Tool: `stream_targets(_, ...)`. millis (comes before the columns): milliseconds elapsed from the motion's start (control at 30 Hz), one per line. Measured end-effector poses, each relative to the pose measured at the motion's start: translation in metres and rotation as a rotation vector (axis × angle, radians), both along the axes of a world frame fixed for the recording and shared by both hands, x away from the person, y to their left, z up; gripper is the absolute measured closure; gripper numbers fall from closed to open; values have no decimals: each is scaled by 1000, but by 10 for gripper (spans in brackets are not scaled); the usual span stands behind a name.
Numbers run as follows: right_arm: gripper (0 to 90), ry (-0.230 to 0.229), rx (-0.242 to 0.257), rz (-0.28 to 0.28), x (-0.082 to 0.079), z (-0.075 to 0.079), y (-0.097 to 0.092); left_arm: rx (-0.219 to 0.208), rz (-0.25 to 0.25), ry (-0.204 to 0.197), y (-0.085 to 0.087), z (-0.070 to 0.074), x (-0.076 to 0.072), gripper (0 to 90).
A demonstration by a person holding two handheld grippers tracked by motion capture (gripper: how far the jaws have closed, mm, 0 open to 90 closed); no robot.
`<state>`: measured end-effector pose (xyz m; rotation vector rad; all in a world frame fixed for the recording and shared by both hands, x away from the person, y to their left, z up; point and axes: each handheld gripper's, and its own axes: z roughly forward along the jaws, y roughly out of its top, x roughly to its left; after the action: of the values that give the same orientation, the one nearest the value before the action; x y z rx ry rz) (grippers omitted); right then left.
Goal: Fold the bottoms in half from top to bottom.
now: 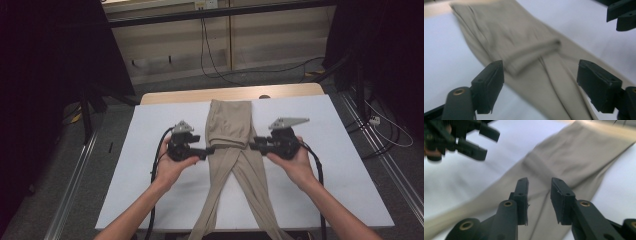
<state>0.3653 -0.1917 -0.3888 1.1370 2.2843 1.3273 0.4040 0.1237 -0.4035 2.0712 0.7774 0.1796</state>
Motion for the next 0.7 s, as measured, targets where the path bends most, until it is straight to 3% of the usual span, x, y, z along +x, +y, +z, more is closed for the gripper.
stream_targets(67, 736, 35, -19, 38, -23, -7, 2, 7, -29, 37, 5, -6, -22, 254)
stream_targets(200, 770, 95, -68, 105, -68, -24, 9, 23, -94, 70, 11, -20, -62, 317)
stream_targets(300, 769, 148, -110, 131, -96, -36, 21, 71, -129, 93, 13, -31, -85, 365)
stream_targets(433, 726, 135, -173, 118, -122, -42, 27, 87, -164, 130, 13, -38, -102, 407)
stream_targets(533, 702, 154, -200, 90, -133, -50, 22, 97, -194, 120, 6, -37, -105, 438)
stream_targets(600, 701, 173, -203, 104, -137, -54, 20, 104, -215, 124, 0, -39, -106, 461)
stream_targets(633, 713, 166, -208, 102, -138, -54, 20, 114, -220, 118, -4, -40, -106, 469)
stream_targets(700, 841, 166, -209, 115, -138, -54, 22, 135, -232, 110, -7, -42, -106, 481)
